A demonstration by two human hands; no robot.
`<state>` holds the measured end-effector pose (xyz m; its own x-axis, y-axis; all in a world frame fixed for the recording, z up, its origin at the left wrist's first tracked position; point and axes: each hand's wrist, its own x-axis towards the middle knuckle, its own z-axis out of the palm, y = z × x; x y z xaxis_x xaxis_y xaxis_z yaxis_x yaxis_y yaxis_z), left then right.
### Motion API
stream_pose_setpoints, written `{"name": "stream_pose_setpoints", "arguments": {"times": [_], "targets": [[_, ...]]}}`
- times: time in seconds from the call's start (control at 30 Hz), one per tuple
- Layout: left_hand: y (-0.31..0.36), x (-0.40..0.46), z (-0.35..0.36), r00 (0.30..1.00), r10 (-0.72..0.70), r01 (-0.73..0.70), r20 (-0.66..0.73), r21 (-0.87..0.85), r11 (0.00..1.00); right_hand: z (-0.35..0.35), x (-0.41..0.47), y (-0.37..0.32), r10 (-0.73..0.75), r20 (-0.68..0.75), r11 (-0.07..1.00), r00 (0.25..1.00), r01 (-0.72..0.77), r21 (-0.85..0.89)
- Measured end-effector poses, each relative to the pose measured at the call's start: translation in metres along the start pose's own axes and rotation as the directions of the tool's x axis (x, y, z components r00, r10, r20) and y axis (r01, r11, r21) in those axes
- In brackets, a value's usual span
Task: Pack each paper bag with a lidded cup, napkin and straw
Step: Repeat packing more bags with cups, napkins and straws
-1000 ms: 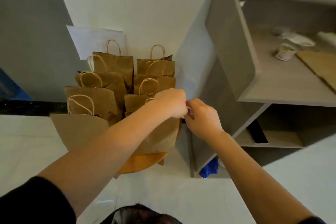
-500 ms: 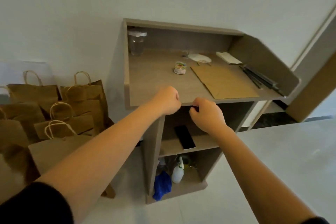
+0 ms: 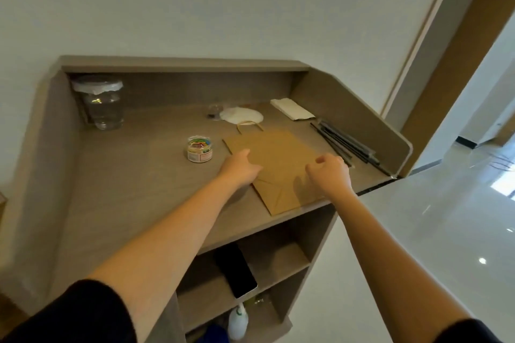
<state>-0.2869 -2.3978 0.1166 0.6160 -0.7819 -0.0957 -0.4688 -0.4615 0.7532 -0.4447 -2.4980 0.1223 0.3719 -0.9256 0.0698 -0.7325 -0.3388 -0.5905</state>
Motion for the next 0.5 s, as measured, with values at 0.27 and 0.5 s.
{"name": "stream_pose_setpoints", "arguments": {"times": [0.27, 0.5], "targets": [[-0.002, 0.062, 0.023, 0.985, -0.108, 0.112, -0.135, 0.023, 0.993, 0.014, 0.064, 0.005, 0.19, 0.145, 0.947, 0.971, -0.142, -0.287], [0.005, 0.07, 0.008, 0.875, -0.45, 0.247, -0.177, -0.636, 0.731, -0.002, 0.076, 0.012, 0.175, 0.311, 0.982, 0.934, -0.188, 0.012]]}}
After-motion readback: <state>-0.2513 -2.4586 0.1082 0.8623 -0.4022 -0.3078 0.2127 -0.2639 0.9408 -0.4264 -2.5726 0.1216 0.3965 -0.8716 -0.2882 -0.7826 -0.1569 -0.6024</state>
